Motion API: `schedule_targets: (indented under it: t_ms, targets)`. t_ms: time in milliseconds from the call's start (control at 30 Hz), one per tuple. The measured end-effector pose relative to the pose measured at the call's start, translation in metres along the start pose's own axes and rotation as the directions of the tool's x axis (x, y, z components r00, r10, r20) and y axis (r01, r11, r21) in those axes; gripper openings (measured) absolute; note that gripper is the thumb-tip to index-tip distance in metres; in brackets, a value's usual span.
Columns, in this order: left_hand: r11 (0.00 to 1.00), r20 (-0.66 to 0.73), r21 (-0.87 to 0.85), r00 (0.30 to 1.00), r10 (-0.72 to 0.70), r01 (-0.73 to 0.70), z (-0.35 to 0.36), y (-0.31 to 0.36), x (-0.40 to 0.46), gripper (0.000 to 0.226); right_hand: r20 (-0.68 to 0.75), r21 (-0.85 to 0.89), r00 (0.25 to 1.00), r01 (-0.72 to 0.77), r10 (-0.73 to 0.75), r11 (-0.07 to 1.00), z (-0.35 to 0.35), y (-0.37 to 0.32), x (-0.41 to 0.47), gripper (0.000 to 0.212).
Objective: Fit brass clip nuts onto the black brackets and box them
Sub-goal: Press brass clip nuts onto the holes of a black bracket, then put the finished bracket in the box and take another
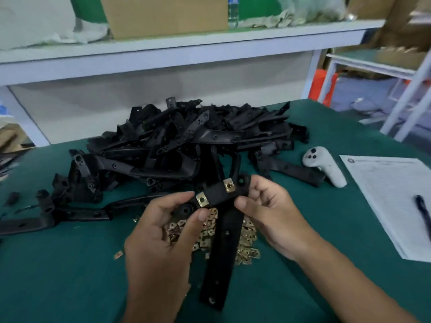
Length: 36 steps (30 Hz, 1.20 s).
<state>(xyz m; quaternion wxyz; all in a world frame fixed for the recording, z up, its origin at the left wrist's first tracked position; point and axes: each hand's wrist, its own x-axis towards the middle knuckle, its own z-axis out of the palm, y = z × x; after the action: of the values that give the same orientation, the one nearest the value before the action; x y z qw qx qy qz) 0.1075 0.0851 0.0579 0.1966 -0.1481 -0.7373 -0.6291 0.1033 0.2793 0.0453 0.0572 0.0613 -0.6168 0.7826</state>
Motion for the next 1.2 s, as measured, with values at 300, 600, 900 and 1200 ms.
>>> schedule_targets:
  t_ms: [300, 600, 900, 1200]
  targets:
    - [0.985, 0.509, -0.091, 0.844, 0.17, -0.144, 0.127, 0.07, -0.067, 0.029, -0.512, -0.177, 0.84, 0.1, -0.179, 0.979, -0.099, -0.066, -0.186, 0.02]
    - [0.898, 0.756, -0.335, 0.487, 0.437, -0.285, 0.242, 0.131, -0.184, 0.031, -0.829, -0.252, 0.53, -0.065, -0.181, 0.966, -0.163, -0.095, -0.391, 0.035]
    - [0.899, 0.891, -0.228, 0.291, 0.347, -0.373, 0.263, 0.121, -0.215, 0.052, -0.97, -0.167, 0.23, -0.381, -0.082, 0.91, -0.189, -0.071, -0.419, 0.029]
    - [0.87, 0.64, -0.154, 0.624, 0.449, -0.469, 0.202, 0.071, -0.114, 0.014, -0.918, -0.296, 0.355, -0.308, -0.18, 0.904, -0.169, -0.062, -0.31, 0.023]
